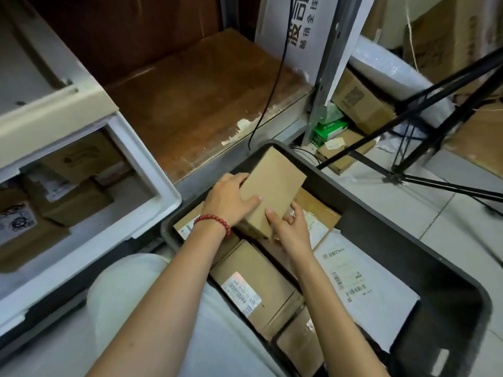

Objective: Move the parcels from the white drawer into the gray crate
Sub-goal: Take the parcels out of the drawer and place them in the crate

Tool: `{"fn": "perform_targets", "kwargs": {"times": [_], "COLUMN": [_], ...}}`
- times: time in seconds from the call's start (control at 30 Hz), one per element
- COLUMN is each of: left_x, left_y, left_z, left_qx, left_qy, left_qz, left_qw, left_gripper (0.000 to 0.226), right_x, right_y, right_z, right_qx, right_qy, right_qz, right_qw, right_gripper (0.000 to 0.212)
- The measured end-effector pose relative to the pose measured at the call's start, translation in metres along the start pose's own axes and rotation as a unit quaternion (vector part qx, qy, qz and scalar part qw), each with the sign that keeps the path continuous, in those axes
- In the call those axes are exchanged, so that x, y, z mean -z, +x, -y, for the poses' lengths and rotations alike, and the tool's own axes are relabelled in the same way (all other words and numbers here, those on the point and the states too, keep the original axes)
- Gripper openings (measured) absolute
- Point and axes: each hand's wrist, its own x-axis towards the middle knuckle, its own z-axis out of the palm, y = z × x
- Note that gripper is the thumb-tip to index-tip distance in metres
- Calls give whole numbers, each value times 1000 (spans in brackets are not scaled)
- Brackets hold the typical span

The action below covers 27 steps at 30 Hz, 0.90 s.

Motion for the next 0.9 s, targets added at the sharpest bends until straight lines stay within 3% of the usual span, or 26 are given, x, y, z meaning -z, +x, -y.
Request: {"fn": "perform_targets", "kwargs": {"times": [0.1,0.23,0.37,0.5,0.6,0.73,0.9], "left_x": [-3,-5,-19,-29,-26,-11,15], "left_y": [19,35,29,24,22,13,-4], "left_z": [7,16,29,42,48,50,50], "left_qx": [-26,-57,-65,-64,-64,-34,13], "left_qy": [19,90,182,254,273,285,248], "left_qz": [7,-17,7,4,21,-17,-47], "left_qw": [999,994,981,965,960,958,968], "left_gripper": [77,79,60,45,48,49,50], "right_x": [-14,-23,-38,-45,-43,-40,-44], "right_y": [16,32,37,37,35,25,7], "right_z": [-3,-3,-14,-17,-13,-10,11], "right_qx": [-1,-5,-17,12,42,76,148], "right_qy": [9,33,-35,-136,-243,-389,-445], "right_qz": [-28,-50,-65,-52,-57,-48,-60], "right_qw": [1000,998,997,989,968,917,881], "right_gripper": [86,81,86,76,75,74,69]}}
